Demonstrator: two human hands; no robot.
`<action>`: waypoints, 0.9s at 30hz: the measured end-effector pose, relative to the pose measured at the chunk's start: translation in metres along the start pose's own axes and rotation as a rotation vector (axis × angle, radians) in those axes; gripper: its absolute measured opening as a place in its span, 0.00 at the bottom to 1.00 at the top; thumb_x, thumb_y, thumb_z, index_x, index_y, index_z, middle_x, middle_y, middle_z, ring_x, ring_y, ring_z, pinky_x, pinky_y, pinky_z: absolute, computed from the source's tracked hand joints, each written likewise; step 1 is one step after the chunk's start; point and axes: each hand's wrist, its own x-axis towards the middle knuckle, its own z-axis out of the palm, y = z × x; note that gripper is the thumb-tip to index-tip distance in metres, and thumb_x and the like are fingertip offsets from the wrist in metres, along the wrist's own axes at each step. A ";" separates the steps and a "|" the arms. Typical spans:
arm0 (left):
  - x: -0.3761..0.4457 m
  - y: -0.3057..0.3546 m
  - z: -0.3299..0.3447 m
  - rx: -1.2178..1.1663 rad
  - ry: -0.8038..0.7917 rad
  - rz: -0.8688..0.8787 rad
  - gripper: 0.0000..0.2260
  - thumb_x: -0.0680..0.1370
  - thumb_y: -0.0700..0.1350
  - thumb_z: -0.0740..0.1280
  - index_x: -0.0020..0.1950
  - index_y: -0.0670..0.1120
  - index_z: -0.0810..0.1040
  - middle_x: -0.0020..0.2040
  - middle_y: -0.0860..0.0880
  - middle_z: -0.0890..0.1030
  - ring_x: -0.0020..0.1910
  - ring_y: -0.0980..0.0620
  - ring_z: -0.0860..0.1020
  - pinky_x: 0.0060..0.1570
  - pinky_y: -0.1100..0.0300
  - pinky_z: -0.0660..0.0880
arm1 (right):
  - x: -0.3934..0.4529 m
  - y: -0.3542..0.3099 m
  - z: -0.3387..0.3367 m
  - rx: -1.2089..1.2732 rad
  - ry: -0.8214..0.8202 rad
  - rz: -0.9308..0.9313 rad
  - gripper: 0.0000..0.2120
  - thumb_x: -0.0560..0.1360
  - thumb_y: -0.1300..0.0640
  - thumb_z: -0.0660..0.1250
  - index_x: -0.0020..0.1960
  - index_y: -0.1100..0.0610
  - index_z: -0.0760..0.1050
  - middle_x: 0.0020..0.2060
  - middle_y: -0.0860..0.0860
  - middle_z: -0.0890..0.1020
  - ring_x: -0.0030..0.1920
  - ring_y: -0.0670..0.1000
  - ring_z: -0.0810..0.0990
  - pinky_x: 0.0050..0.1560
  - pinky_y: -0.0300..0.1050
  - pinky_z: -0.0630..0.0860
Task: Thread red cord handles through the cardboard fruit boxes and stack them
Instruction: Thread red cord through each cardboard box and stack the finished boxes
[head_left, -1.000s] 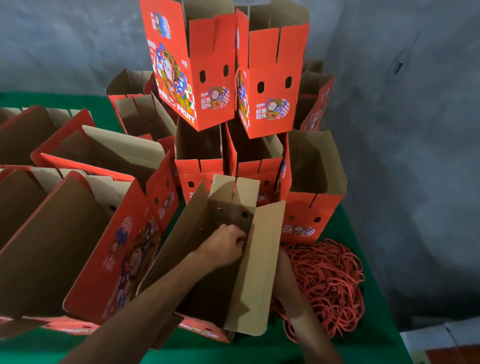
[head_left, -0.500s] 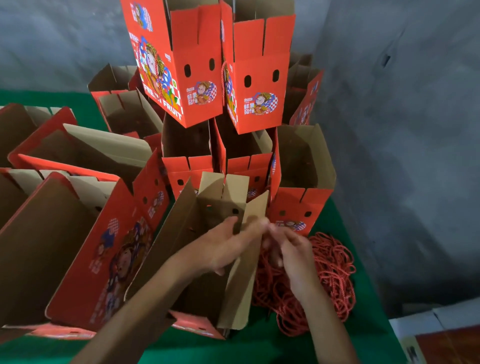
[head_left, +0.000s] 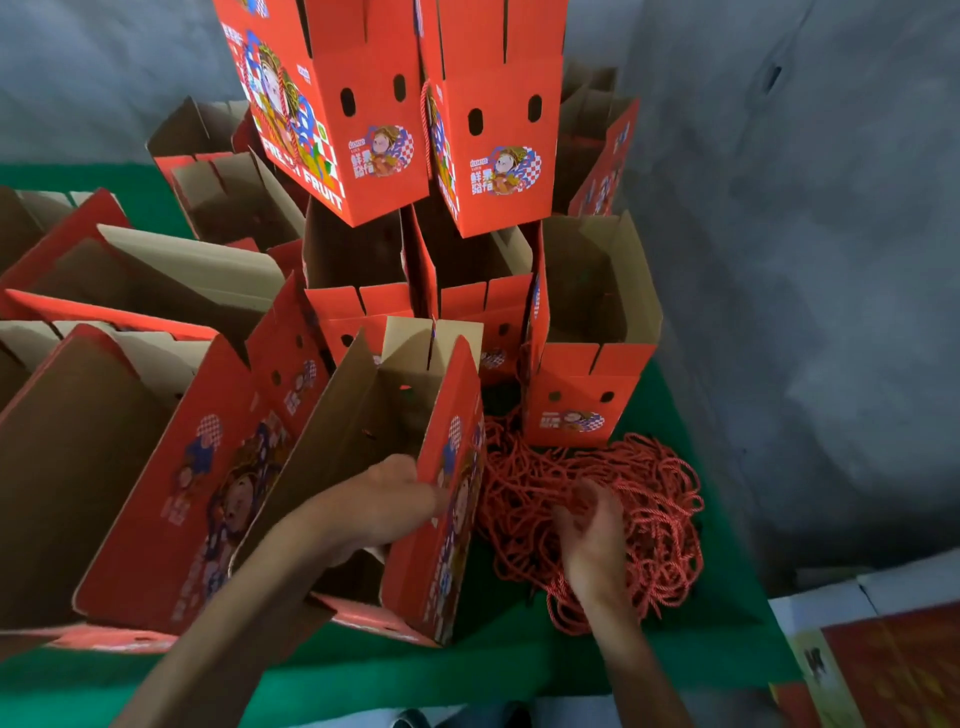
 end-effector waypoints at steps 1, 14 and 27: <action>0.000 -0.002 -0.001 -0.004 -0.010 -0.005 0.19 0.74 0.51 0.68 0.65 0.50 0.75 0.53 0.49 0.86 0.49 0.47 0.86 0.49 0.48 0.84 | -0.004 0.007 0.005 -0.052 0.030 -0.062 0.13 0.81 0.64 0.69 0.65 0.58 0.77 0.60 0.52 0.79 0.51 0.48 0.83 0.53 0.42 0.81; 0.000 -0.015 0.000 -0.196 0.049 -0.059 0.18 0.77 0.50 0.66 0.66 0.49 0.73 0.50 0.48 0.87 0.47 0.48 0.87 0.43 0.55 0.82 | -0.002 0.024 0.064 -0.551 -0.205 0.095 0.18 0.81 0.55 0.67 0.33 0.58 0.77 0.29 0.50 0.80 0.26 0.47 0.78 0.27 0.41 0.70; -0.007 -0.021 -0.026 -0.299 0.154 -0.020 0.12 0.77 0.51 0.69 0.58 0.49 0.81 0.46 0.47 0.88 0.43 0.47 0.87 0.46 0.53 0.80 | -0.069 -0.079 0.047 0.573 -0.499 0.054 0.08 0.81 0.60 0.70 0.56 0.65 0.81 0.45 0.60 0.87 0.45 0.59 0.88 0.48 0.48 0.85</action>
